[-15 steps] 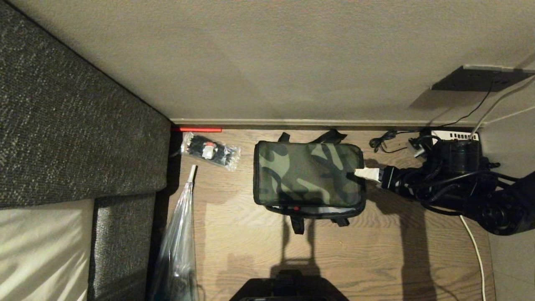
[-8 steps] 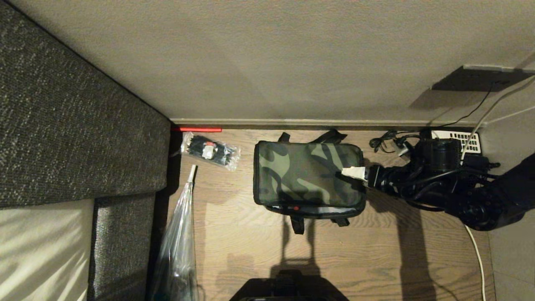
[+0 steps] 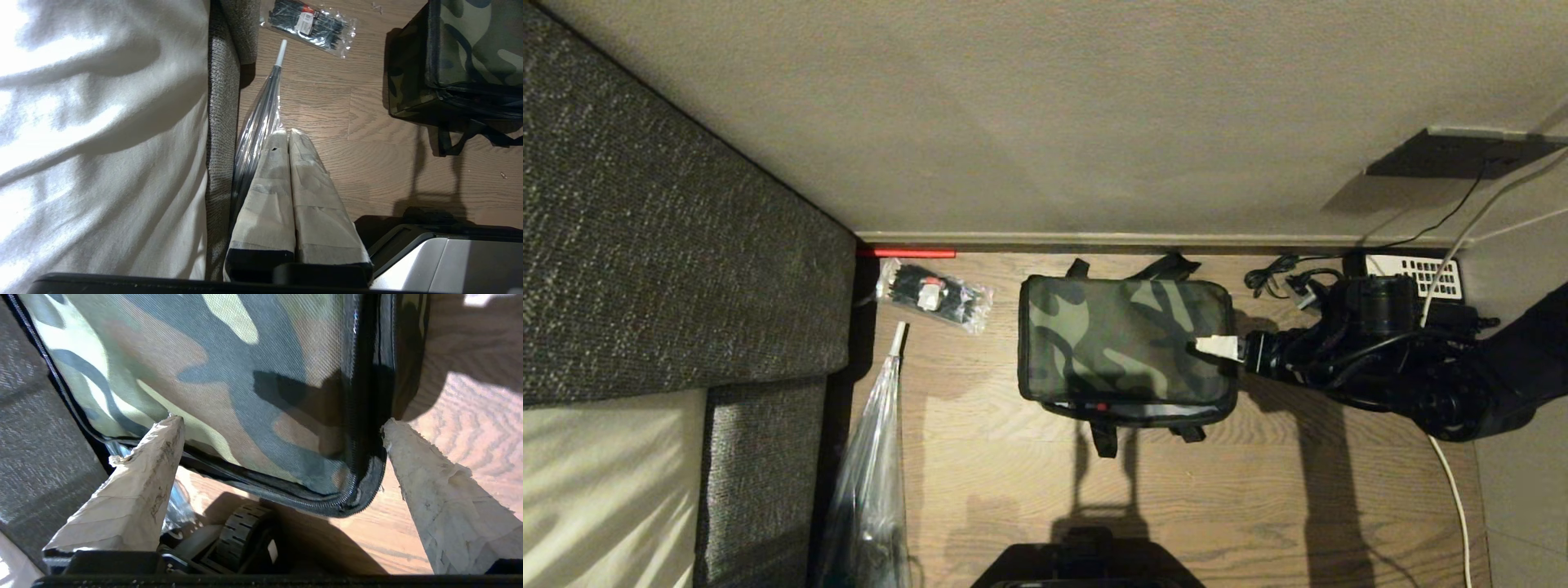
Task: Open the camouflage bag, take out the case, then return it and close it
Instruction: Open the top of the storage box
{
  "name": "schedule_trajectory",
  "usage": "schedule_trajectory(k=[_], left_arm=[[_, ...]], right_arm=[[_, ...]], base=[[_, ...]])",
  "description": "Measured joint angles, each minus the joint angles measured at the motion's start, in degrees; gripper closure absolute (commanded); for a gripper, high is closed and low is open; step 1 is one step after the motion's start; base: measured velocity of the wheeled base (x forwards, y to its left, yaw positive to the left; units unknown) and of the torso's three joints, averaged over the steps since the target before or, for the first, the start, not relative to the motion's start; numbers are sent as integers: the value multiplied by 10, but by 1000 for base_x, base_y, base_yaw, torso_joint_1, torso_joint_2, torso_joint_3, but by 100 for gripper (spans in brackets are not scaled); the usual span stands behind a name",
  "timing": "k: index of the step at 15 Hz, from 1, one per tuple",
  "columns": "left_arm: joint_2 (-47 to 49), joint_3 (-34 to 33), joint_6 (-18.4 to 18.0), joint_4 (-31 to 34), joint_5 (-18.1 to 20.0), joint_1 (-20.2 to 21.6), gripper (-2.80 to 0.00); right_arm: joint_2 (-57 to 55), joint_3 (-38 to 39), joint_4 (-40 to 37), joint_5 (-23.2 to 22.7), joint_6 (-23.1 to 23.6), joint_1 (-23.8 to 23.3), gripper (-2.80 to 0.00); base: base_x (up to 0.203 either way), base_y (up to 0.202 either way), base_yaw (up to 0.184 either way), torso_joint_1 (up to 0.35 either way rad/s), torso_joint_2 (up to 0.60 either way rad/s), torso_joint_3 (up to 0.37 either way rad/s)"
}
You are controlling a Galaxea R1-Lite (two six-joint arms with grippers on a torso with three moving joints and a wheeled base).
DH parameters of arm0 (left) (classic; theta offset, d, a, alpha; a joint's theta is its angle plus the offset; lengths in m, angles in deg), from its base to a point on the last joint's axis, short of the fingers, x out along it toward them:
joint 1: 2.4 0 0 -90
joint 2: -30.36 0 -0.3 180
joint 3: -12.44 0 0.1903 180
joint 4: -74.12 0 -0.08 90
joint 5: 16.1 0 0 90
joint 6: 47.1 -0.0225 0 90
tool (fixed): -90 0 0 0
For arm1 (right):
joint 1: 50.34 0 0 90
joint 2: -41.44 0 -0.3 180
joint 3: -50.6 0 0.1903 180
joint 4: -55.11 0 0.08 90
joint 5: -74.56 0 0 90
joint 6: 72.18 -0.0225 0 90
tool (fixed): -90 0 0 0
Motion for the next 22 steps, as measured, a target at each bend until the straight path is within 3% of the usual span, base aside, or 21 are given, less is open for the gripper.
schedule_trajectory(k=[11, 20, 22], left_arm=[[0, 0, 0, 0, 0, 0, 0], [0, 0, 0, 0, 0, 0, 0], [0, 0, 0, 0, 0, 0, 0]], right_arm=[[-26, -20, 6, 0, -51, 29, -280], [-3, -59, -40, -2, -211, 34, -280], [0, -68, -51, -3, -220, 36, -280]], base=[[0, 0, 0, 0, 0, 0], [0, 0, 0, 0, 0, 0], [0, 0, 0, 0, 0, 0]])
